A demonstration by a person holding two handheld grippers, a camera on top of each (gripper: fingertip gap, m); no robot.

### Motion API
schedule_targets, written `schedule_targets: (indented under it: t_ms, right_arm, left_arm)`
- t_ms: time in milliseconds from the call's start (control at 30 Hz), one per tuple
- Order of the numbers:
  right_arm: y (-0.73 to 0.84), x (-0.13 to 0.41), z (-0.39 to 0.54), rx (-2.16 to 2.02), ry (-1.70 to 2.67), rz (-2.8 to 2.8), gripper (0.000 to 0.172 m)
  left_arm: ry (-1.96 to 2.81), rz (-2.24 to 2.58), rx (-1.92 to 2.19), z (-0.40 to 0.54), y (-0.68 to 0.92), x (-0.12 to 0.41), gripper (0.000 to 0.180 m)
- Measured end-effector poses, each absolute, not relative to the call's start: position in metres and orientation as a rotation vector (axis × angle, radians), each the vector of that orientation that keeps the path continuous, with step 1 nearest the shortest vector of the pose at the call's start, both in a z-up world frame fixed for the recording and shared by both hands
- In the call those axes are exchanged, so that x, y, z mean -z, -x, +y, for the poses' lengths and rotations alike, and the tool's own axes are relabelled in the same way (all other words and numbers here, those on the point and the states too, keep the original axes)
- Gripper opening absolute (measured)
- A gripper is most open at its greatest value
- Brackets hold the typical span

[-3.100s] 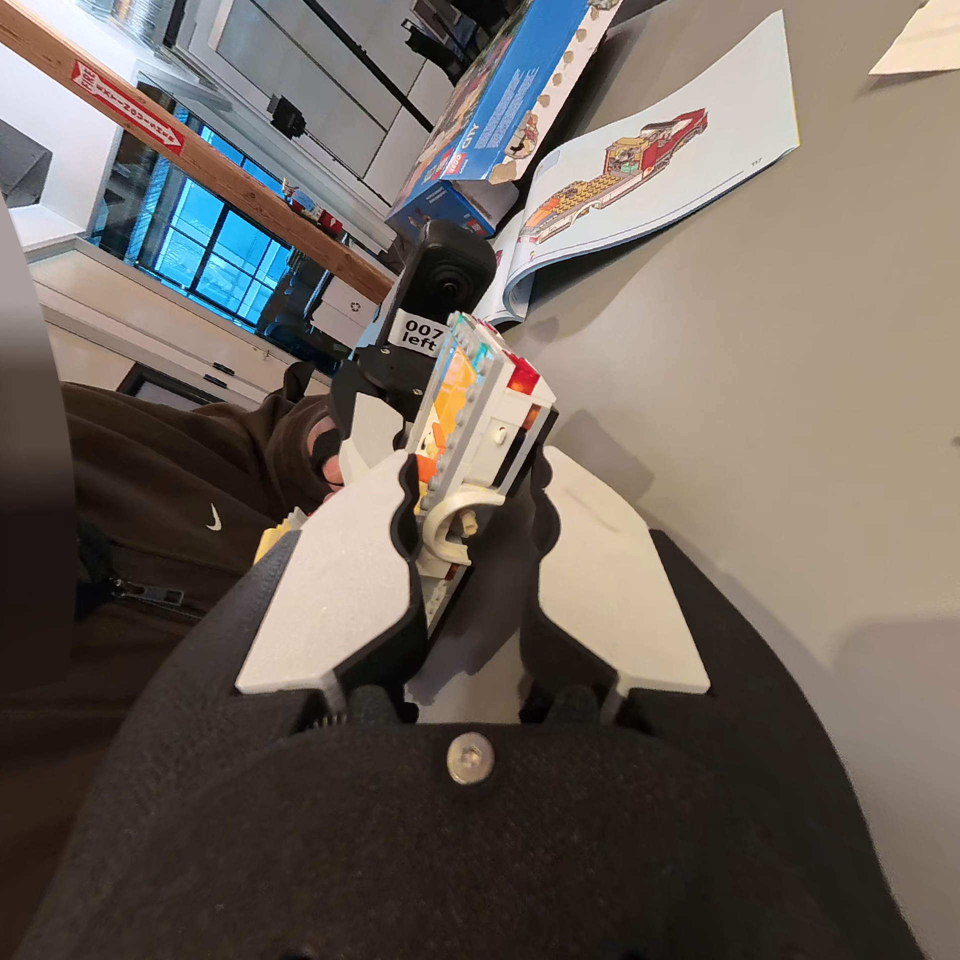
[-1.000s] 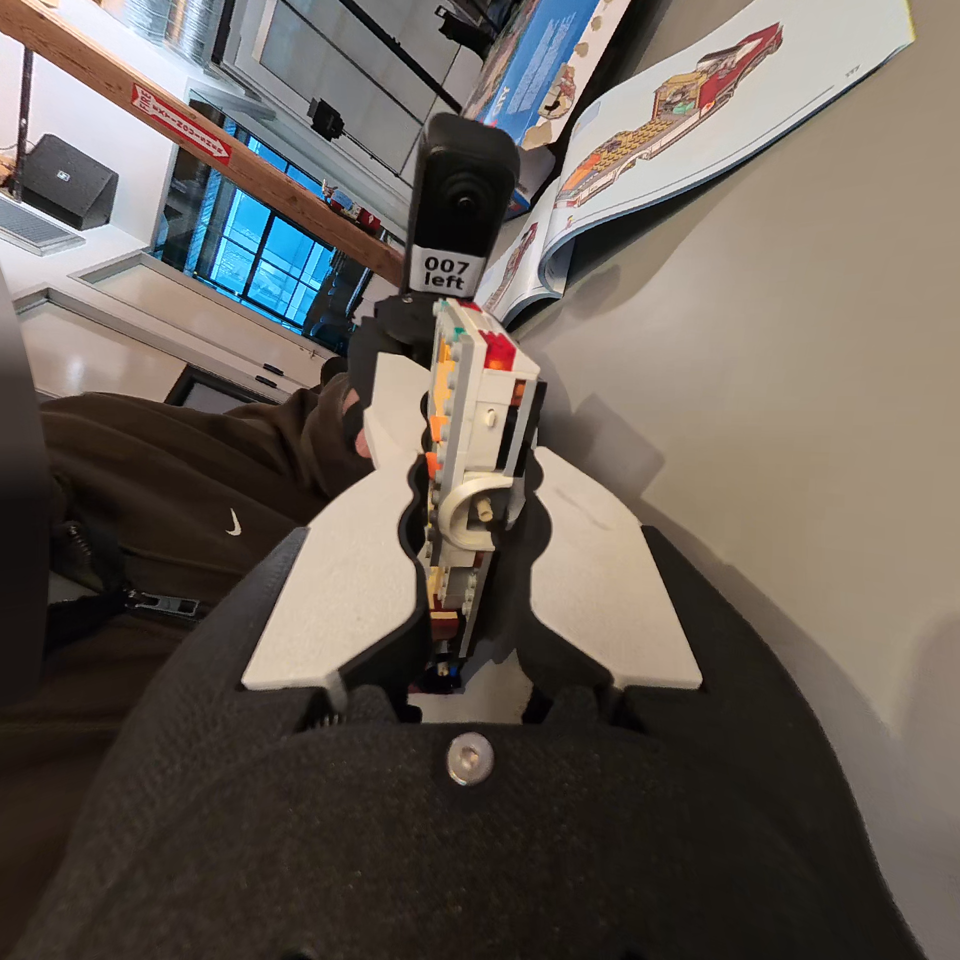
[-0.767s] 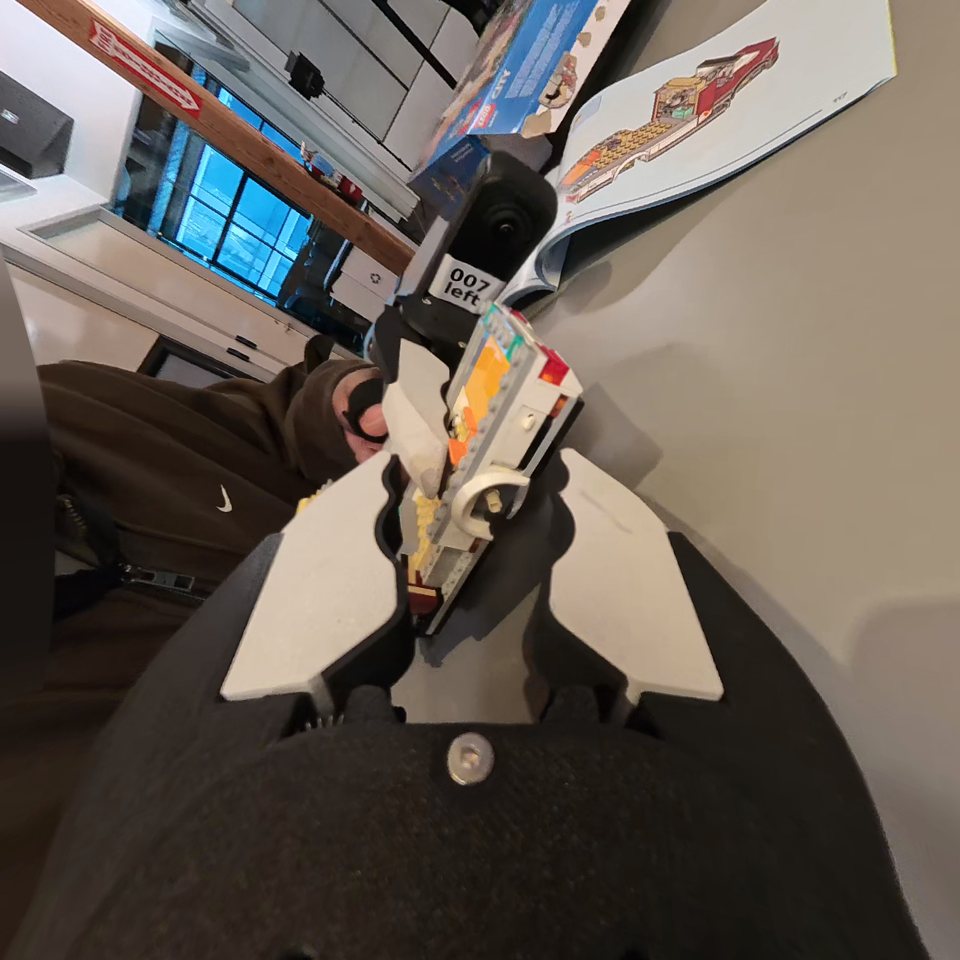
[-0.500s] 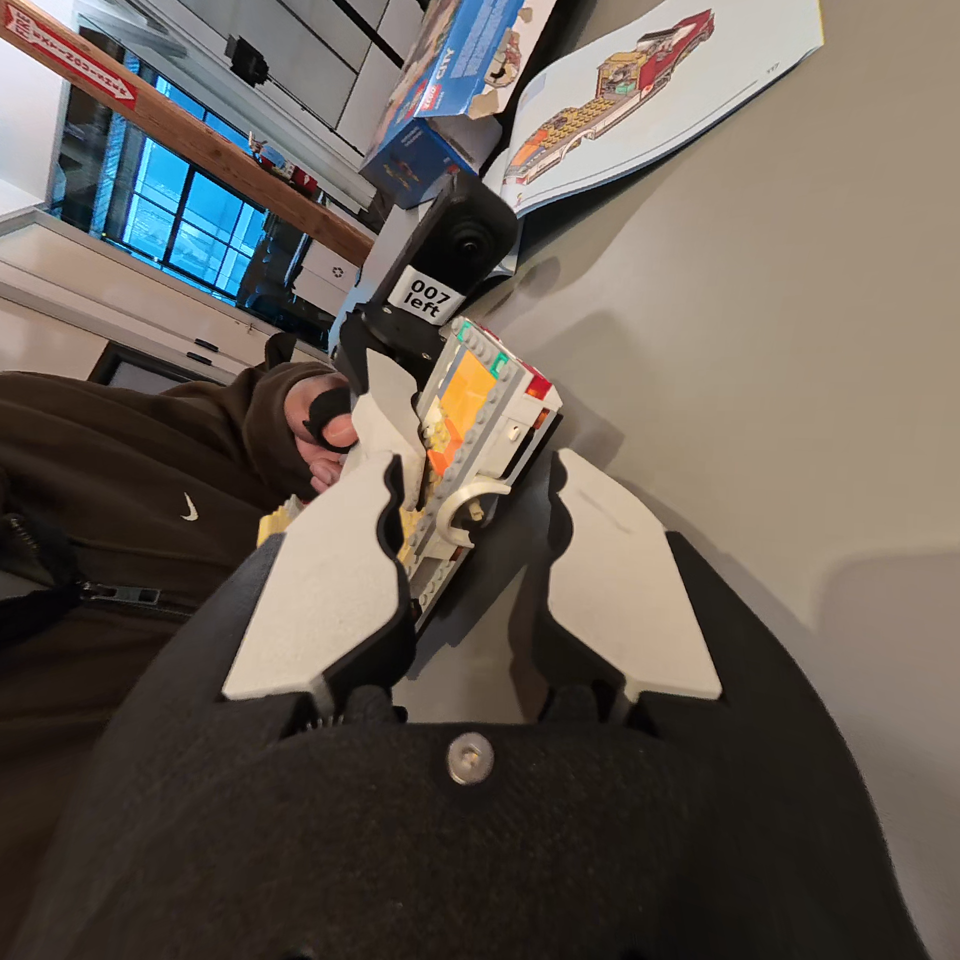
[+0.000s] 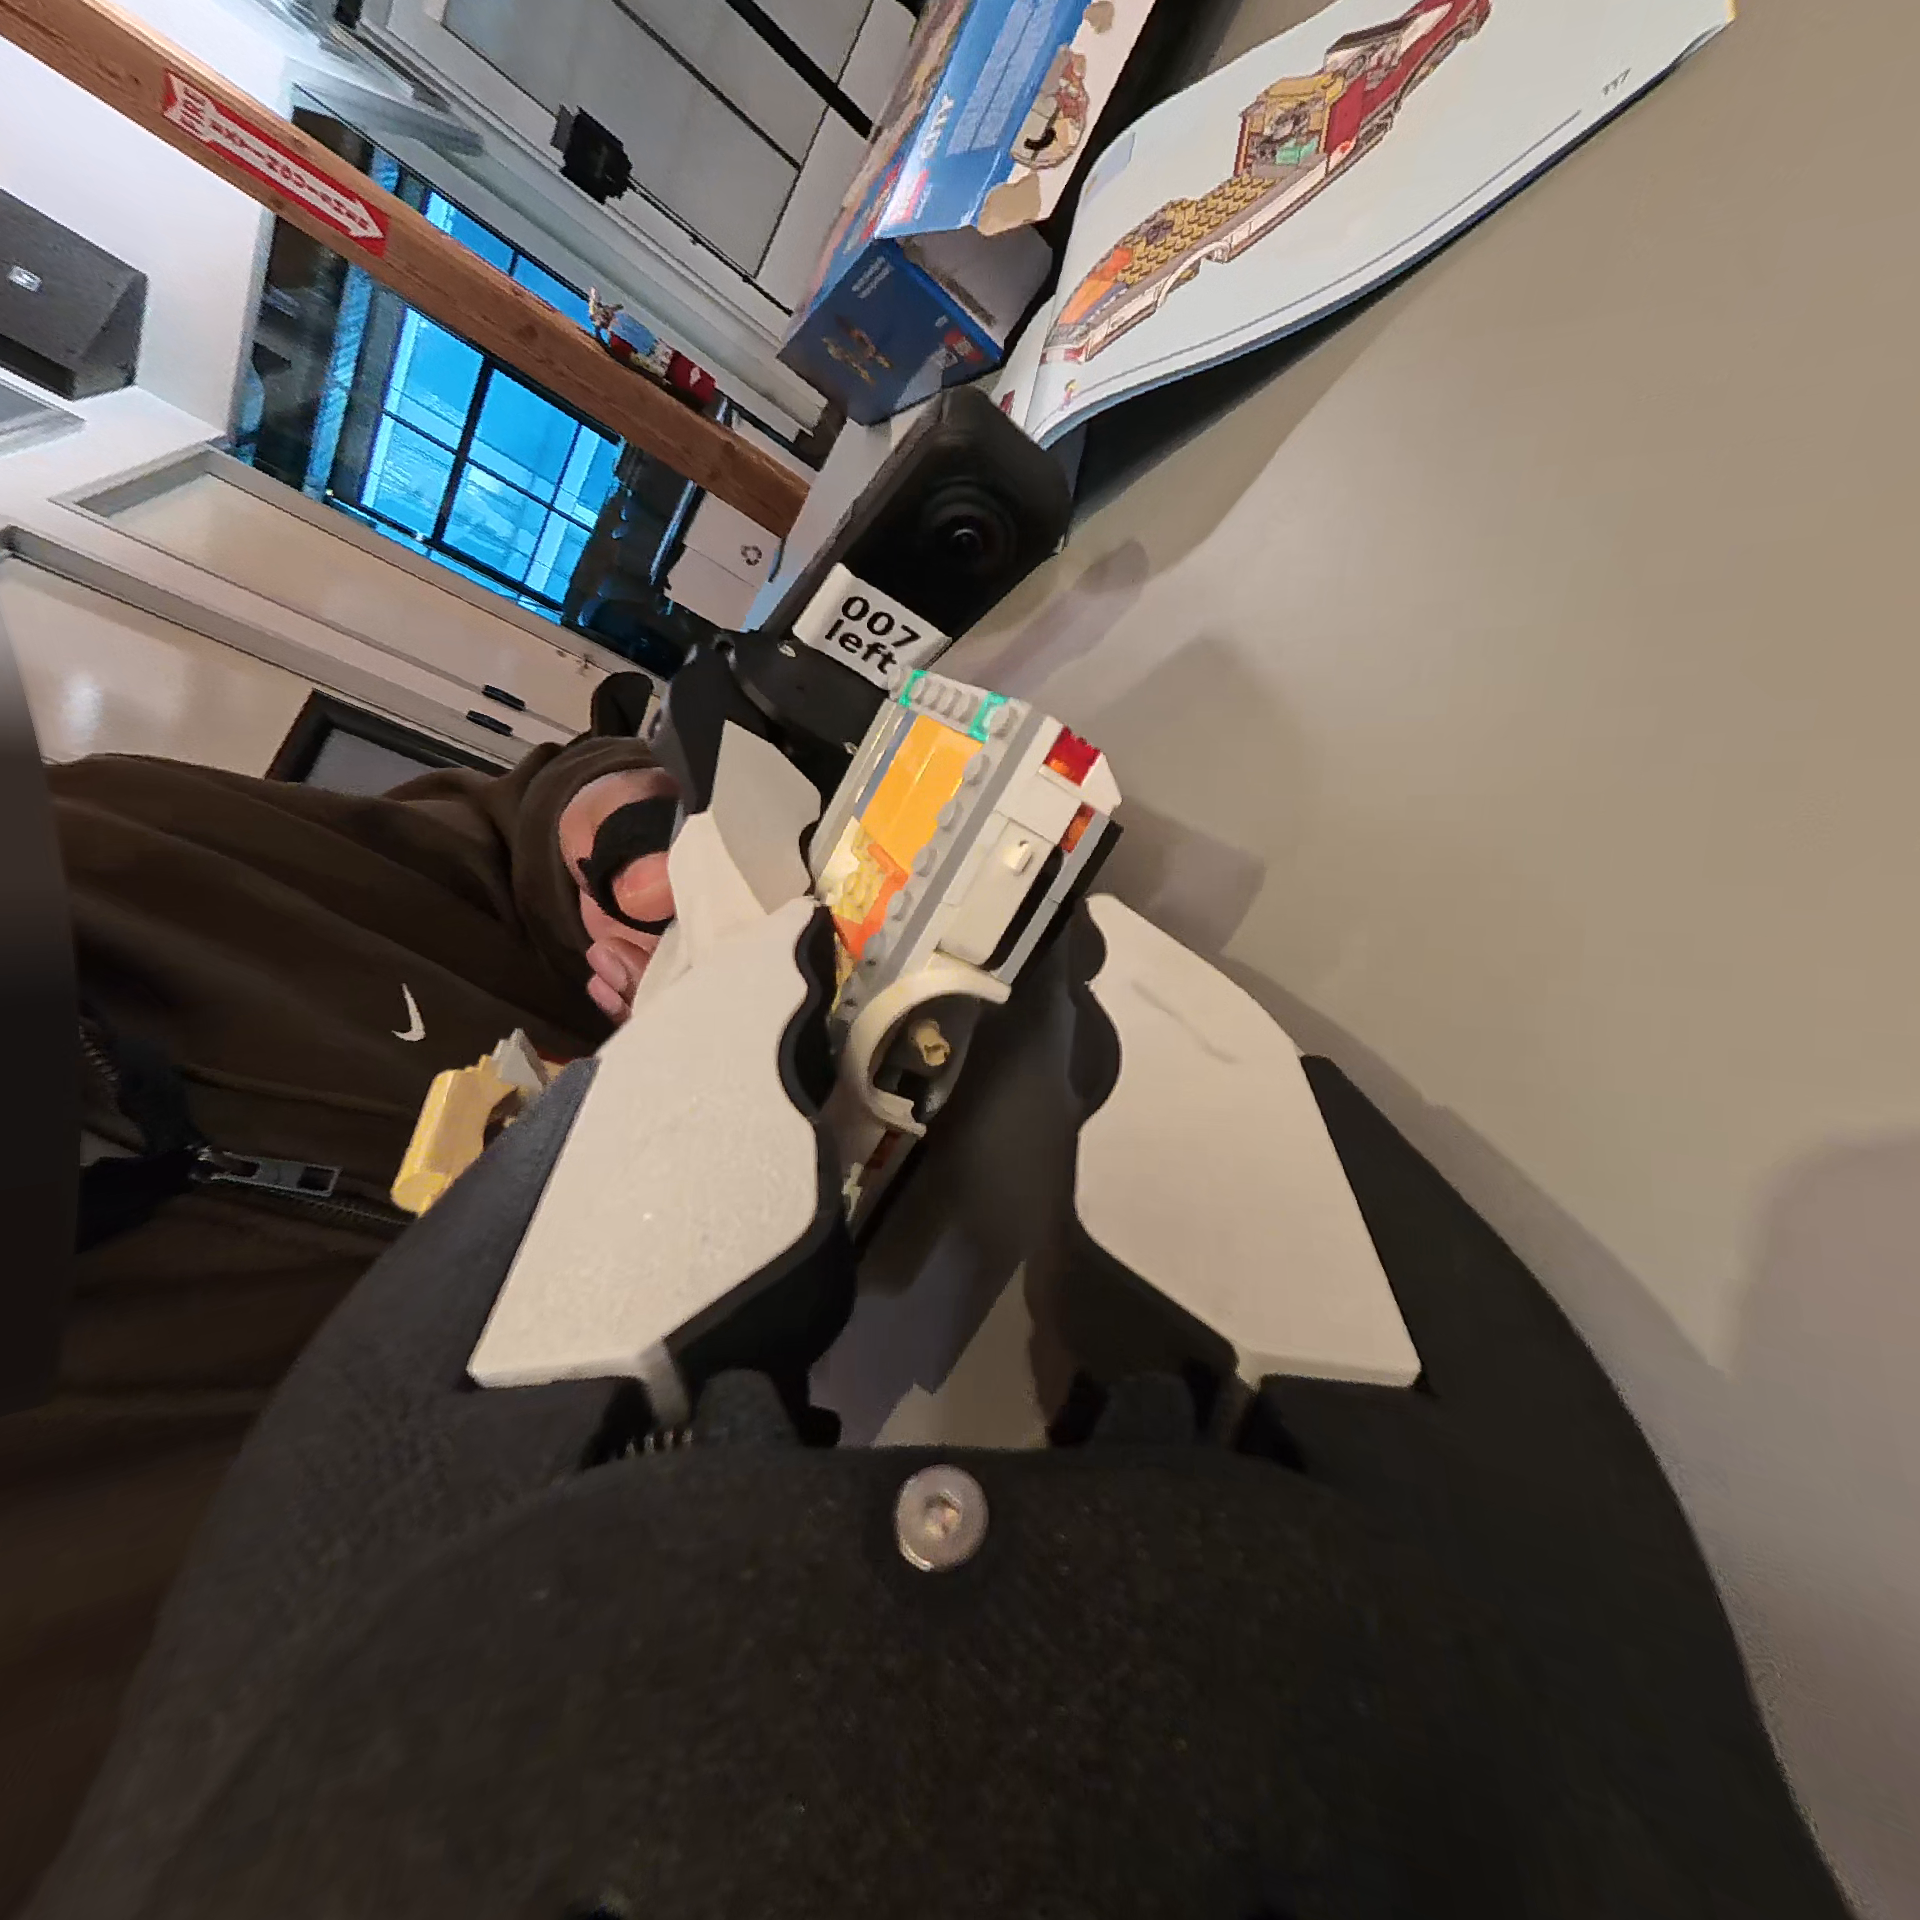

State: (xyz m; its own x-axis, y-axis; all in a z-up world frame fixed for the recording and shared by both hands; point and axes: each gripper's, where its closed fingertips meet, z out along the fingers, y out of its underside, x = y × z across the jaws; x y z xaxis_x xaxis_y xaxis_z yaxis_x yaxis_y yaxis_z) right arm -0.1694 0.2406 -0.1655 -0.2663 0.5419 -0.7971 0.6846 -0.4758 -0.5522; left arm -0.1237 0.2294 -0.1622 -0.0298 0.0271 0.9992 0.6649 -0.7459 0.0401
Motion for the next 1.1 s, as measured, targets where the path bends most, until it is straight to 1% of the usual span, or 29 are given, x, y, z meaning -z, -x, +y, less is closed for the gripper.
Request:
schedule_targets:
  t_ms: [333,633,833,933,1100]
  right_arm:
    - [0.171,0.168,0.240,1.826,-1.821,1.421,0.040]
    - [0.173,0.169,0.239,1.813,-1.809,1.429,0.040]
    - [0.173,0.168,0.242,1.825,-1.831,1.495,0.041]
    - [0.175,0.164,0.248,1.865,-1.845,1.434,0.045]
    - [0.177,0.164,0.250,1.863,-1.862,1.410,0.045]
  left_arm:
    - [1.806,-0.719,1.822,0.230,0.122,0.165,0.031]
    - [1.807,-0.715,1.800,0.230,0.124,0.167,0.031]
    - [1.801,-0.711,1.748,0.233,0.132,0.169,0.031]
    - [1.805,-0.701,1.748,0.232,0.133,0.170,0.031]
    - [1.828,-0.680,1.741,0.231,0.131,0.172,0.031]
